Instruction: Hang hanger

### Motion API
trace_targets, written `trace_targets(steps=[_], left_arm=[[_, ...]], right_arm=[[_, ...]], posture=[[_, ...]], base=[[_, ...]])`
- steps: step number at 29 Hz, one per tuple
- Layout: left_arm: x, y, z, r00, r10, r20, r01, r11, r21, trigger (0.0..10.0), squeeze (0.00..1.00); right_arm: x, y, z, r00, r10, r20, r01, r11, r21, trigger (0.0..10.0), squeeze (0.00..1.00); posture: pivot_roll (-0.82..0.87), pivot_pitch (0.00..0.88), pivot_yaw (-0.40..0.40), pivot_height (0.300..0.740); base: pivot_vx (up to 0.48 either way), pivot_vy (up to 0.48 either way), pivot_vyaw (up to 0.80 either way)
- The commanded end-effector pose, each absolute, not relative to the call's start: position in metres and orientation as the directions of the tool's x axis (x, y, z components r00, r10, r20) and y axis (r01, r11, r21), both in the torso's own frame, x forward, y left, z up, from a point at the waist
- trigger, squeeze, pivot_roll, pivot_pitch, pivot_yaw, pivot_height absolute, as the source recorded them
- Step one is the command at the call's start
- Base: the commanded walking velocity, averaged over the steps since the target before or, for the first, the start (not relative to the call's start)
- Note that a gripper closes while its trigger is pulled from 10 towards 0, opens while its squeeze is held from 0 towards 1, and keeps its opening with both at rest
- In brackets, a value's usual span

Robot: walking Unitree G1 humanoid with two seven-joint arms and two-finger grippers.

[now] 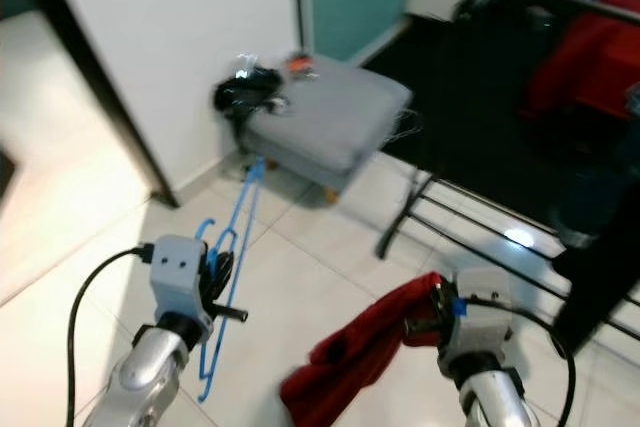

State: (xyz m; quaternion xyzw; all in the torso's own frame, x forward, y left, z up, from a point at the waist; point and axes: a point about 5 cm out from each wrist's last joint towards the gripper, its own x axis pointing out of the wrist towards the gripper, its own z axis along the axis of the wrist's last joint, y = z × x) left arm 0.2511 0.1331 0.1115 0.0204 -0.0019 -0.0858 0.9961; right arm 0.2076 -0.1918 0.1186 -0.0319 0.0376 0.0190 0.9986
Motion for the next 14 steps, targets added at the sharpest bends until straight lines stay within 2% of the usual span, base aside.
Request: trace_targets(steps=[1,14], left_arm=[[0.2494,0.1333,0.1075,0.985,-0.17,-0.014,0.171,0.984,0.045,10.0,0.0],[0.252,0.1324,0.1102,0.983,-0.181,-0.023,0.182,0.982,0.044,10.0,0.0]], right_arm=[[0.2067,-0.1907,0.119,0.998,0.035,-0.057,-0.038,0.997,-0.06,10.0,0.0],[0.2096,-0.1892,0.1228,0.998,0.049,-0.034,-0.051,0.997,-0.064,10.0,0.0]], posture=[[-0.01,0.135,-0.049,0.74],[-0.01,0.169,-0.037,0.74]], base=[[0.0,0.0,0.79],[0.0,0.0,0.79]])
